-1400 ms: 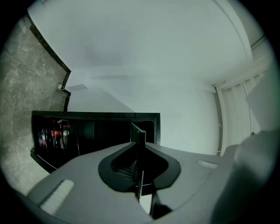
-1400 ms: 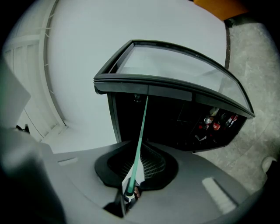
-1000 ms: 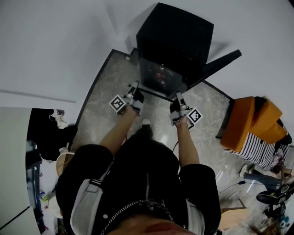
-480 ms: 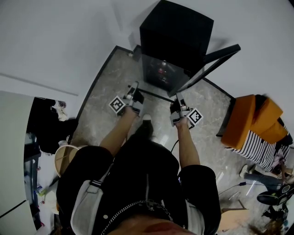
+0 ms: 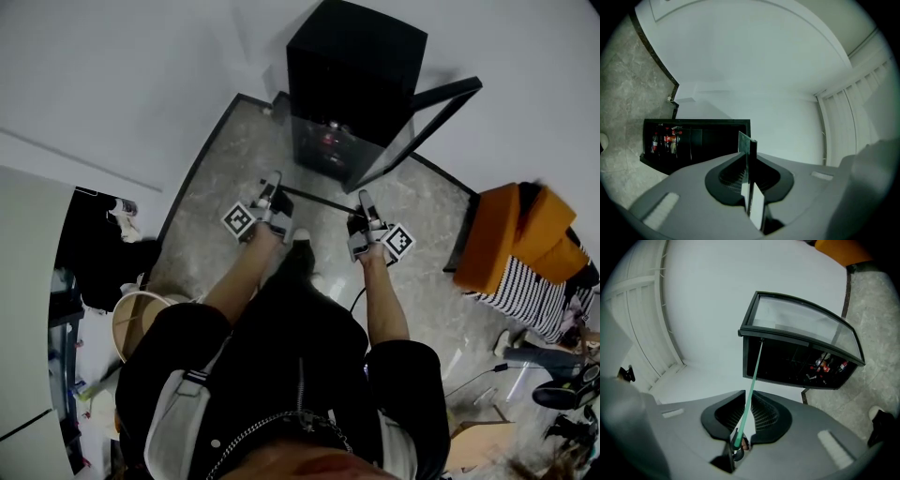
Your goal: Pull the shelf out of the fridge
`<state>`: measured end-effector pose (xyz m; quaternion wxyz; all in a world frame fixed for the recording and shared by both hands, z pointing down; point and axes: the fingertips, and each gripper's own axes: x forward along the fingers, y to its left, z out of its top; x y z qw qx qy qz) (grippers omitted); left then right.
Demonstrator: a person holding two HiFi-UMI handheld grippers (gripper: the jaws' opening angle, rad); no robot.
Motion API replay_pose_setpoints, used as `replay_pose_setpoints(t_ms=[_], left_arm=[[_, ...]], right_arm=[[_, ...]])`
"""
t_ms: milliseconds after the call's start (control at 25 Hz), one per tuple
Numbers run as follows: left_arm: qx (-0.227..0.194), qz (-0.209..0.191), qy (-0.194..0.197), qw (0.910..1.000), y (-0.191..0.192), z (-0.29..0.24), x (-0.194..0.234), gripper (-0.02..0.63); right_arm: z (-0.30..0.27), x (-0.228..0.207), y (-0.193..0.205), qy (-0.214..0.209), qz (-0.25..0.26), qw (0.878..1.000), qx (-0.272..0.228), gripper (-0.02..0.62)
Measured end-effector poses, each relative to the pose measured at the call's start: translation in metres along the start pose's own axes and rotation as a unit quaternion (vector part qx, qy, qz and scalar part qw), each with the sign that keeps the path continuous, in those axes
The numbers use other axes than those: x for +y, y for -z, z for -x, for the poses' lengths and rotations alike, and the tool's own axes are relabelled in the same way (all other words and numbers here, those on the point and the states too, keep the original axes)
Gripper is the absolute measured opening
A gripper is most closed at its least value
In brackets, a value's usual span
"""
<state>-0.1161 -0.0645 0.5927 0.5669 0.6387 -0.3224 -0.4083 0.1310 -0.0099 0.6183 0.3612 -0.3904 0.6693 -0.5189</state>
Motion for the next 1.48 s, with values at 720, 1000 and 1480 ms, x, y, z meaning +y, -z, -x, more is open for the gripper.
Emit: replay_pose_setpoints(t_ms=[720, 1000, 1480], left_arm=[[0.009, -0.003, 0.018, 0.9998, 0.017, 0.055, -0.021, 0.032], [0.009, -0.004, 0.021, 0.9997, 0.017, 0.057, -0.023, 0.031], [0.011, -0.008, 0.015, 0.9998, 0.017, 0.058, -0.02, 0.031]], right_arm=[[0.051, 0.019, 0.034, -0.01, 0.014, 1.0, -0.012, 0.04], [0.052, 0.024, 0.035, -0.015, 0.016, 1.0, -0.011, 0.04], [0.053, 0.019, 0.035, -0.007, 0.014, 1.0, -0.01, 0.04]])
